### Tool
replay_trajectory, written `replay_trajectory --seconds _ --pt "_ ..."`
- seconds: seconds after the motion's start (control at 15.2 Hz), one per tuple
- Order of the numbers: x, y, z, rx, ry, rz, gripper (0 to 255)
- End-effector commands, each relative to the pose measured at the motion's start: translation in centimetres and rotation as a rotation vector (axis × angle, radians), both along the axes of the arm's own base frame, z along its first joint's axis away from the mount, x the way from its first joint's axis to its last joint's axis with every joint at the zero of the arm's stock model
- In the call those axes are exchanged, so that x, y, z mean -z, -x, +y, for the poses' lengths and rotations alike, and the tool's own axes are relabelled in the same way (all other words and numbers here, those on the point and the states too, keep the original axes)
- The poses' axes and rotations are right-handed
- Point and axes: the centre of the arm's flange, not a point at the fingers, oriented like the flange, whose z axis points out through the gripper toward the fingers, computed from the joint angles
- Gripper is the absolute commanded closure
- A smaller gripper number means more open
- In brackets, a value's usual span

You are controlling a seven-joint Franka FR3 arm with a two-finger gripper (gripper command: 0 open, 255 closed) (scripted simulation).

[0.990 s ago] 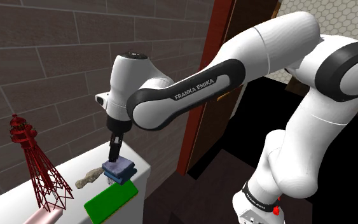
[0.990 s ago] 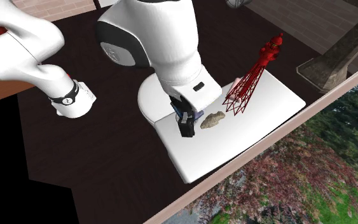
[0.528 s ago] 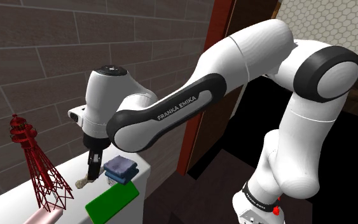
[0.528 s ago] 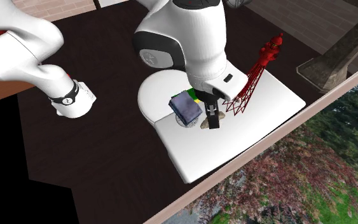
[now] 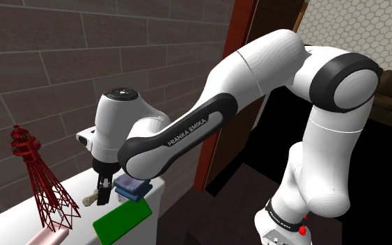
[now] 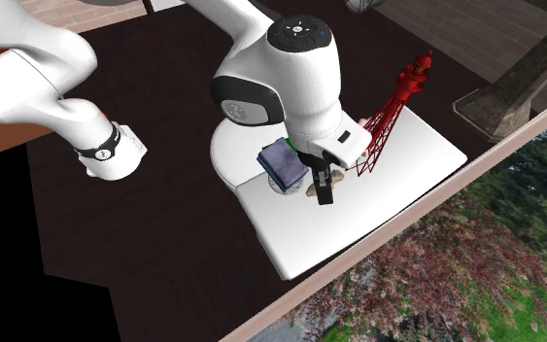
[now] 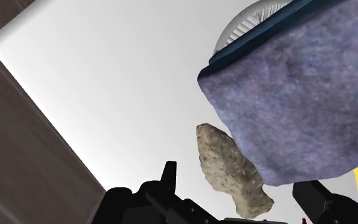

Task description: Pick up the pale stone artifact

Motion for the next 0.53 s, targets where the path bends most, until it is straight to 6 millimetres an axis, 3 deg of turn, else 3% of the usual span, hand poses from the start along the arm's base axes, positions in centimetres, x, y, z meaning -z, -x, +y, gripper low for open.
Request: replay_trajectory --seconds 0.0,0.46 --pt "0.16 -0.04 0.03 0.0 0.0 0.0 255" --pt "0.16 0.01 0.04 0.0 0.0 0.0 255"
